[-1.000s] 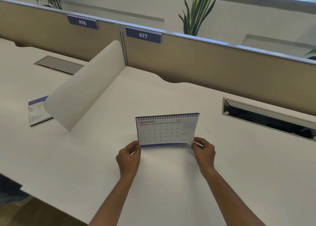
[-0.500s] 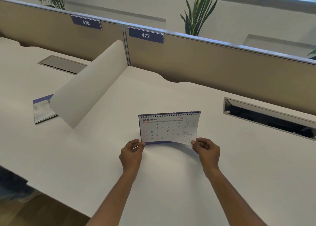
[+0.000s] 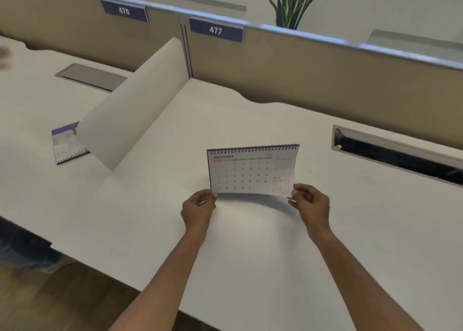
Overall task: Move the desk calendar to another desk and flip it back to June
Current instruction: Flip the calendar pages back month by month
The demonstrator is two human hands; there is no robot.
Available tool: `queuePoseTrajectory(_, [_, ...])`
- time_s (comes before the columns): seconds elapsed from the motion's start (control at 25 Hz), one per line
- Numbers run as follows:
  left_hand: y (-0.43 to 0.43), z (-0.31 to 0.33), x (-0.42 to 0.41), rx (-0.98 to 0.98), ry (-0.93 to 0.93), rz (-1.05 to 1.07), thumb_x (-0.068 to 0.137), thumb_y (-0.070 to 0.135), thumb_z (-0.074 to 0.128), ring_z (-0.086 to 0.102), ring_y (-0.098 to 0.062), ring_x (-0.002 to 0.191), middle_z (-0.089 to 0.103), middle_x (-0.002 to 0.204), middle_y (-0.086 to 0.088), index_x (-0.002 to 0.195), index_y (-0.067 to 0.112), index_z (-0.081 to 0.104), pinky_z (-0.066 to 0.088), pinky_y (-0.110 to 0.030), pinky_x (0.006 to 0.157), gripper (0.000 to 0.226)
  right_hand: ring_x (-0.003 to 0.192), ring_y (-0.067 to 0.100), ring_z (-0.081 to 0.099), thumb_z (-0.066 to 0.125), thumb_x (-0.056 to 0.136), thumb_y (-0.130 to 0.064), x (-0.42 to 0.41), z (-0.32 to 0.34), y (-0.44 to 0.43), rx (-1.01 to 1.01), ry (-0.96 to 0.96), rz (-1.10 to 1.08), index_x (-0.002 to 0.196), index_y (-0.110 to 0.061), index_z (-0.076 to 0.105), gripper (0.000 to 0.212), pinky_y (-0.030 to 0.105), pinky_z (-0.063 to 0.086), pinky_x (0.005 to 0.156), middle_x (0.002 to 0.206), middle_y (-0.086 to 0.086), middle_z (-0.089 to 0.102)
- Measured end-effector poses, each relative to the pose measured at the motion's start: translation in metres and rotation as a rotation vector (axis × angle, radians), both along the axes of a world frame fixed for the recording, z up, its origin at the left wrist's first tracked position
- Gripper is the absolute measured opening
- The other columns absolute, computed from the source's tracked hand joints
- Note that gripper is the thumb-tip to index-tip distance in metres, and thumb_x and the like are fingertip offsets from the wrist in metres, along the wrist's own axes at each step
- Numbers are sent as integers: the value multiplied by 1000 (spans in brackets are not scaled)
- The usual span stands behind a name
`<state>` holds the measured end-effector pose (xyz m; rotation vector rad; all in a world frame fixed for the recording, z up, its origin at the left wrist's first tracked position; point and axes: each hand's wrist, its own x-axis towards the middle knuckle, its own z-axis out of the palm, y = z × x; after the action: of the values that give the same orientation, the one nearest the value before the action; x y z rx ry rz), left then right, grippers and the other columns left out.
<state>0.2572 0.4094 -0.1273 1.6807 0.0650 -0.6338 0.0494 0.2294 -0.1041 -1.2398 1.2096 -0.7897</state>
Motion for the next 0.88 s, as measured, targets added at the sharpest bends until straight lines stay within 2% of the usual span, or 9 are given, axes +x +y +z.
queuePoseTrajectory(0.12, [-1, -1, -1, 24, -7, -1, 78, 23, 91, 75, -17, 74, 79, 86, 0, 81, 19, 79, 63, -44, 91, 13, 95, 29, 74, 69, 92, 1, 3, -1, 1, 16, -2, -17, 100, -1, 73, 10, 39, 63, 82, 105, 19, 74])
queuePoseTrajectory(0.2, [-2, 1, 1, -31, 29, -12, 76, 24, 94, 76, -18, 75, 78, 87, -5, 83, 13, 76, 65, -41, 87, 22, 95, 28, 73, 72, 90, -2, 5, 0, 1, 31, -22, -26, 101, -3, 73, 11, 39, 63, 82, 106, 19, 74])
queuePoseTrajectory(0.28, [-3, 3, 2, -109, 78, -13, 75, 19, 94, 77, -23, 80, 76, 89, -13, 85, 8, 73, 66, -41, 83, 26, 95, 28, 72, 75, 88, -3, 7, 2, 1, 43, -33, -30, 101, -4, 73, 13, 37, 63, 82, 106, 19, 74])
queuePoseTrajectory(0.44, [-2, 10, 2, -152, 116, -12, 74, 8, 93, 80, -30, 89, 80, 93, -20, 91, 7, 72, 66, -38, 80, 27, 96, 30, 72, 77, 85, -3, 11, 0, 3, 72, -37, -69, 99, -6, 73, 15, 38, 62, 85, 104, 19, 74])
queuePoseTrajectory(0.64, [2, 16, 6, -200, 119, -67, 77, 3, 90, 81, -27, 86, 83, 85, -11, 94, 9, 75, 66, -34, 78, 24, 102, 32, 72, 77, 86, -1, 17, -6, 6, 147, -75, -135, 103, -2, 72, 18, 41, 60, 91, 107, 20, 75])
queuePoseTrajectory(0.76, [5, 18, 7, -259, 112, -97, 85, 2, 83, 79, -28, 93, 81, 97, -15, 99, 8, 77, 65, -34, 81, 16, 103, 32, 72, 73, 89, 1, 22, -6, 7, 208, -137, -173, 103, -1, 71, 15, 40, 59, 95, 109, 21, 74])
queuePoseTrajectory(0.88, [8, 20, 8, -302, 113, -124, 90, 4, 78, 80, -22, 96, 83, 104, -10, 106, 9, 78, 65, -33, 79, 17, 104, 31, 72, 70, 90, 4, 21, -4, 5, 239, -173, -191, 102, -2, 70, 13, 39, 58, 96, 110, 21, 74])
